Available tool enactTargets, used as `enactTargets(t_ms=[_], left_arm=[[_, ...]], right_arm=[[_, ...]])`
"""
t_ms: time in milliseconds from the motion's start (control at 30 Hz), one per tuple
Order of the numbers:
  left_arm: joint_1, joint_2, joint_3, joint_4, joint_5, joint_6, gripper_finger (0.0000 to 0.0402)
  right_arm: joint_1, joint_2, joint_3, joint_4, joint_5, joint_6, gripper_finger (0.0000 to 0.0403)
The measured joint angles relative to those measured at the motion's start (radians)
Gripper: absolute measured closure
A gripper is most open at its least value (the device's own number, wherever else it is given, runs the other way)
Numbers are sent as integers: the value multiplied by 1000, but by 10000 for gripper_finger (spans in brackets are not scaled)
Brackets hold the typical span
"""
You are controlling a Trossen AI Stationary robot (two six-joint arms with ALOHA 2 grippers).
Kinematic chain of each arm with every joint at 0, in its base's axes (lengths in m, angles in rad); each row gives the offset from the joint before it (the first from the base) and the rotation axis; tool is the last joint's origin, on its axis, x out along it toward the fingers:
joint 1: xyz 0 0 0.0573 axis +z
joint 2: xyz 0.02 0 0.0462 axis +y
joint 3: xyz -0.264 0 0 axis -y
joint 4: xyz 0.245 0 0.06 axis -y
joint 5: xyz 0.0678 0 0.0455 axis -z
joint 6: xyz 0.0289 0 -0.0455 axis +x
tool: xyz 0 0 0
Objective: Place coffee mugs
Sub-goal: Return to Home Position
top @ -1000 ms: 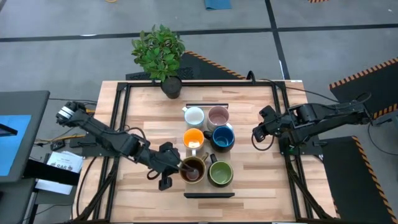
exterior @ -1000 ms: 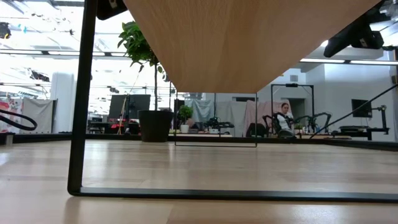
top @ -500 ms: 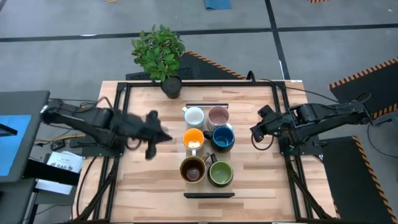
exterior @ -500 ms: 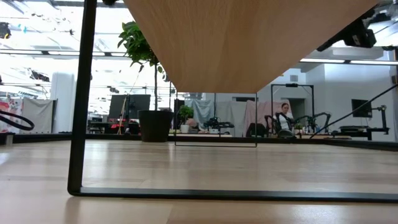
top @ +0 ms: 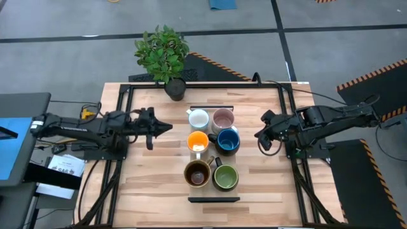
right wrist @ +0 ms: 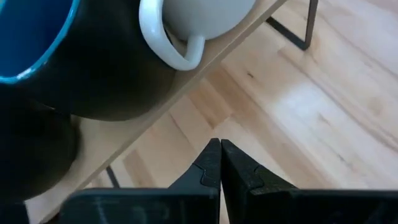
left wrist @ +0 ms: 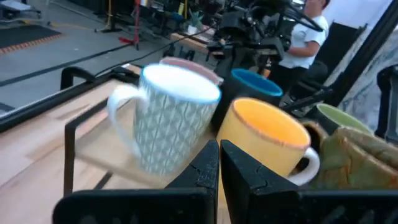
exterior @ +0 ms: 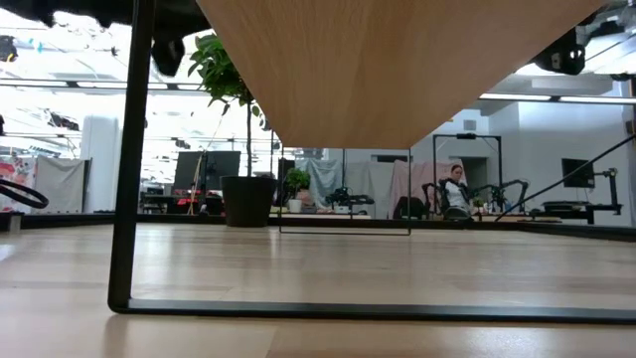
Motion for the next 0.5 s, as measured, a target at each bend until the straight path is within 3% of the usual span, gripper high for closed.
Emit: enactTargets(t_ms=[233, 500], left_arm=[[-102, -157, -132, 1, -117, 1, 401], [-98, -365, -285, 10, -40, -22, 401]], right_arm=[[0, 0, 0, 3, -10, 37, 378], [0, 0, 0, 2, -11, 40, 378]])
